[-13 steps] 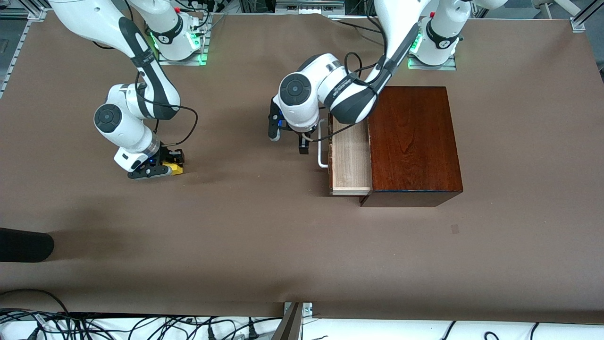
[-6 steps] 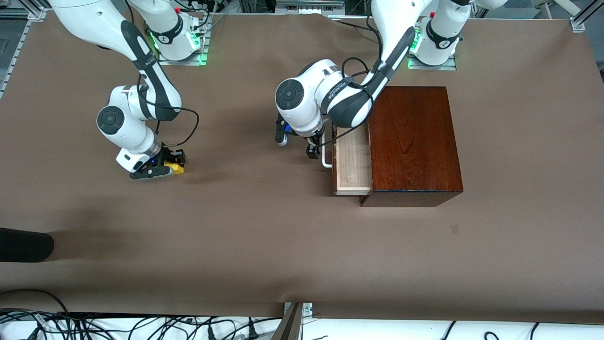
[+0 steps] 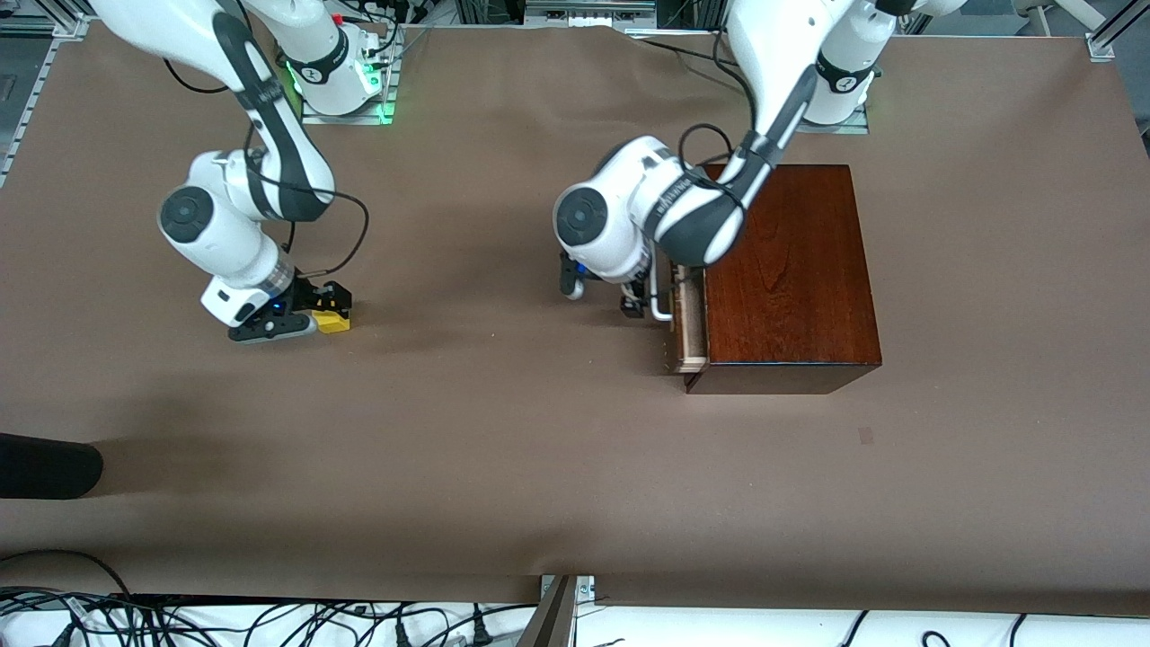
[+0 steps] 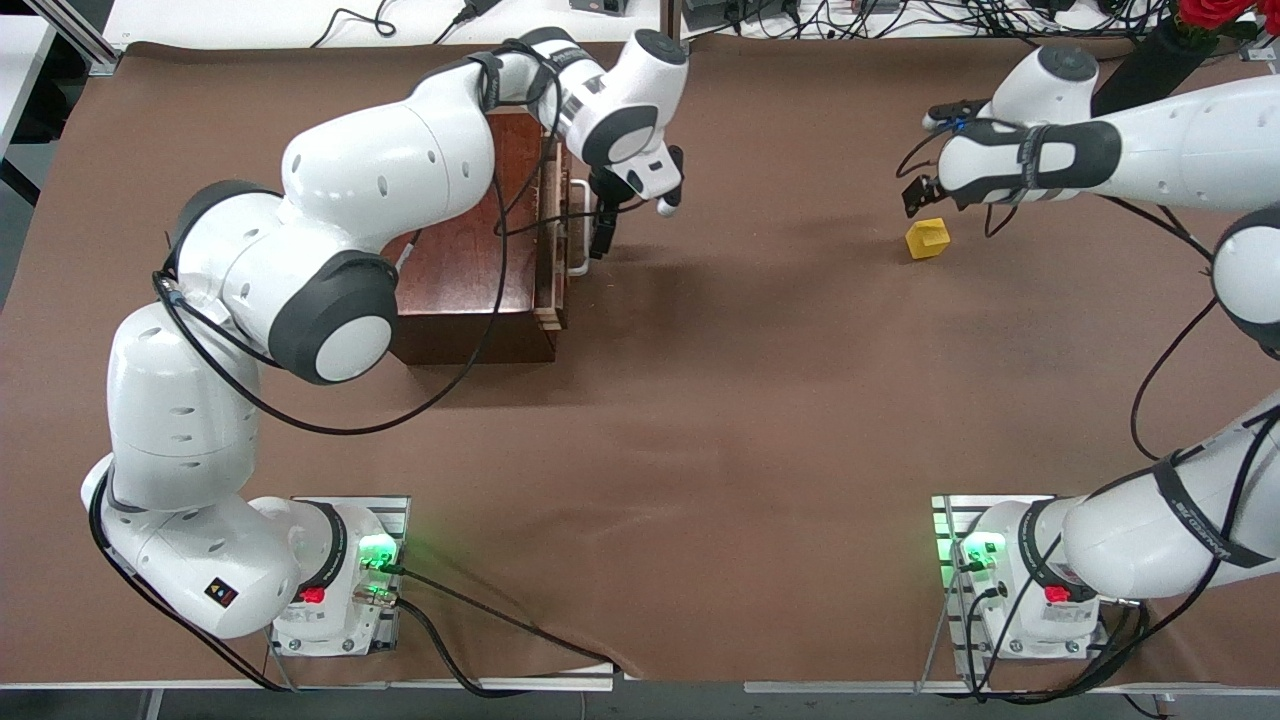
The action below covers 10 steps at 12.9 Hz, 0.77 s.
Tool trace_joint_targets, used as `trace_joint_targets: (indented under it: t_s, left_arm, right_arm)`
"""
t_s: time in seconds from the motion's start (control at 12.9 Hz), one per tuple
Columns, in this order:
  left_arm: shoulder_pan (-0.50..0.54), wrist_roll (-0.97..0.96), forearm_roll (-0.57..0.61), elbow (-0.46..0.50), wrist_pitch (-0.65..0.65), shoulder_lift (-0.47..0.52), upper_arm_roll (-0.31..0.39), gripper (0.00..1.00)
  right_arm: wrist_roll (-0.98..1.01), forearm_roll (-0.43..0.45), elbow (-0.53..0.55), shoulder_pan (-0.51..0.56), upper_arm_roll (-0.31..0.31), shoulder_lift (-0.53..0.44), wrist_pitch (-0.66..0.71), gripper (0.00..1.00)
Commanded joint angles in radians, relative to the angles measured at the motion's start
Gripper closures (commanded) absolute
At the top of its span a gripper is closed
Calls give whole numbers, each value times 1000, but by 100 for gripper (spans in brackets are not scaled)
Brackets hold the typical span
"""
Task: Open drawer, take yellow block, close drawer
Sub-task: 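Push the drawer shut with the left gripper while the right gripper releases the cube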
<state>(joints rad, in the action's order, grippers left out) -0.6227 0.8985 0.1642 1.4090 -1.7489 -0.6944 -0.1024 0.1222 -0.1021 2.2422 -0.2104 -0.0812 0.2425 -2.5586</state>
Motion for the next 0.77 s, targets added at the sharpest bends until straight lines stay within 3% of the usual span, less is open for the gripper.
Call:
trace_joint_targets:
  t_s: [0.0,0.31,0.7]
  left_arm:
    - [47,73,40,7,15,19,0,0]
    - [28,54,43,-2,5,44,-2,0]
    - [12,-142,52,-50,5,131,-11,0]
  right_arm:
    - [8,4,-56,17,14,-118,171,0]
    - [-7,4,-353,17,14,-126,562,0]
    - [0,19,-597,19,1,-126,845,0]
